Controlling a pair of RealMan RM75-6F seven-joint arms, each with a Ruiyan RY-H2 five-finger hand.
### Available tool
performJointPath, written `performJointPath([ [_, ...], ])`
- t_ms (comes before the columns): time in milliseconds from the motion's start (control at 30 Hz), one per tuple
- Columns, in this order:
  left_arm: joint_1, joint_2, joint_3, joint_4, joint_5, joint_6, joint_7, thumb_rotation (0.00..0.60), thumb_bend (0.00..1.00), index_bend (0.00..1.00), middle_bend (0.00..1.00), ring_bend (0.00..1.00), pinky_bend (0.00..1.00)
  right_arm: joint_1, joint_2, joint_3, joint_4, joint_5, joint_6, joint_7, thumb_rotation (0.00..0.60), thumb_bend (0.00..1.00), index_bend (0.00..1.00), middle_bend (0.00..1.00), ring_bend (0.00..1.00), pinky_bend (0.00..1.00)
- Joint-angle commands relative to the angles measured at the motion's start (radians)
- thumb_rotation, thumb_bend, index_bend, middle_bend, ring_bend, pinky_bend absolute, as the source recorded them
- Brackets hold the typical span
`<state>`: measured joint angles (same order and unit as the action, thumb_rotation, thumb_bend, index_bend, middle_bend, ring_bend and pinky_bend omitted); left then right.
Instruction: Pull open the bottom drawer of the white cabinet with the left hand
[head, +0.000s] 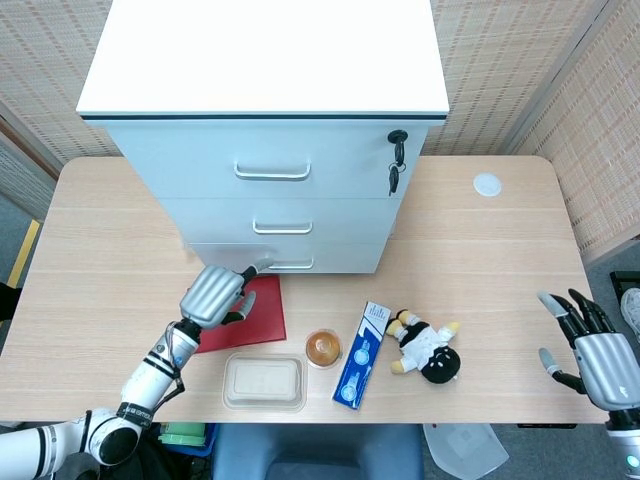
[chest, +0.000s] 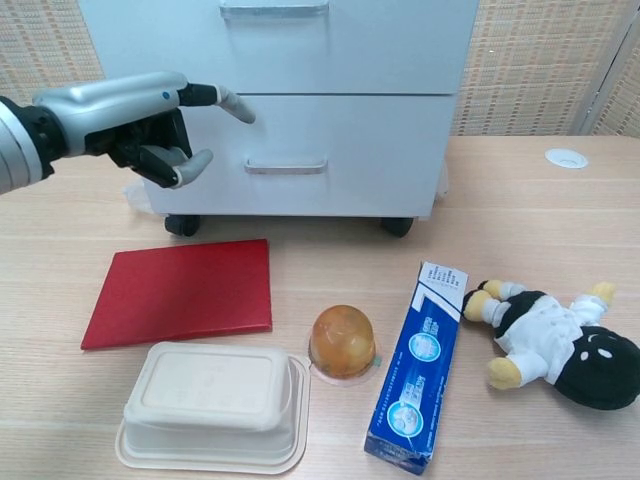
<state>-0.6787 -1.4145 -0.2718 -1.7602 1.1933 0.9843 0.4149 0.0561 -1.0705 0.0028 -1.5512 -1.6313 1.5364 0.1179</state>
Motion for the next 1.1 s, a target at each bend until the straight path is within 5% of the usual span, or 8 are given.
performJointPath([
  [33, -0.031, -0.032, -0.004, 0.031, -0.047, -0.013, 0.025, 0.6, 0.57, 0.16, 1.0, 1.0, 1.0, 0.002, 0.003, 0.0, -0.001, -0.001, -0.003, 0.001, 0.6, 0.33, 0.09, 0.15, 0.07, 0.1],
  [1100, -0.163, -0.132, 0.04, 0.165, -0.264, -0.013, 0.12, 0.6, 0.57, 0.2, 1.0, 1.0, 1.0, -0.007, 0.001, -0.002, 0.025, 0.019, -0.01, 0.025, 0.6, 0.33, 0.09, 0.15, 0.07, 0.1],
])
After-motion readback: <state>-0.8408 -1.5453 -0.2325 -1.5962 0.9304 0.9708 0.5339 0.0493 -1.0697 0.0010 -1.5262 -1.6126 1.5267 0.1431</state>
